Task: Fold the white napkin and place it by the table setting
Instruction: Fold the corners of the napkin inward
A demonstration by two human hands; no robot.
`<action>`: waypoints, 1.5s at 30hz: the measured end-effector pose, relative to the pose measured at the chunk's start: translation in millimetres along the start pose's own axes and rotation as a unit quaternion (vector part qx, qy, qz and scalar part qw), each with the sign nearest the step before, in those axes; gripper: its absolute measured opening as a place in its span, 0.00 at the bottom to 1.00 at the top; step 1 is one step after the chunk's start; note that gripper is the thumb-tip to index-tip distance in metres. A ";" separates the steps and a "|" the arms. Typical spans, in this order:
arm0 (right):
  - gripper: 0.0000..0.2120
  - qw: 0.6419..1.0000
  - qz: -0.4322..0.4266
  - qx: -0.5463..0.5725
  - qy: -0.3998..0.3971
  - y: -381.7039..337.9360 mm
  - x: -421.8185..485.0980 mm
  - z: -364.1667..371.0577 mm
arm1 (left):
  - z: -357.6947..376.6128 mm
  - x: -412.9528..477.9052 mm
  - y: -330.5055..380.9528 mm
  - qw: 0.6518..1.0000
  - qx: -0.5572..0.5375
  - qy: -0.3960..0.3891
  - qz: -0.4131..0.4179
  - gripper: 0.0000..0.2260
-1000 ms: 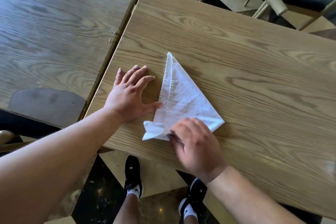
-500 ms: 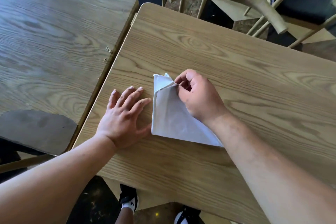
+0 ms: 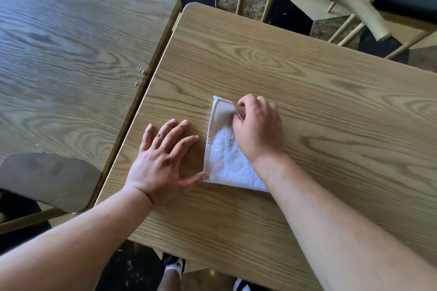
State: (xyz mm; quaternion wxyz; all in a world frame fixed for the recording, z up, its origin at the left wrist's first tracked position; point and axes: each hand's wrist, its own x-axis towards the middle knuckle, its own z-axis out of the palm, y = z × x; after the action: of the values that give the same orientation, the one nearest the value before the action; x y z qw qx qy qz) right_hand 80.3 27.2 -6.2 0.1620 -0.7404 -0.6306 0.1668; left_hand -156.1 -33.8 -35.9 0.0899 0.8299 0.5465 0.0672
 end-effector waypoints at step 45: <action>0.31 0.980 -0.073 -0.185 -0.014 128.3 -135.1 -8.9 | 29.8 51.5 88.4 0.952 -0.038 -0.061 0.296 0.28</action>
State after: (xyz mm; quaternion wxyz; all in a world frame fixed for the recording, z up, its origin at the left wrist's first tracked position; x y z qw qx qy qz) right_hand 177.1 -126.1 -50.2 0.0247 -0.7073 -0.7050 0.0452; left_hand -50.5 -22.9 -44.6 0.1311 0.9529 0.2668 0.0607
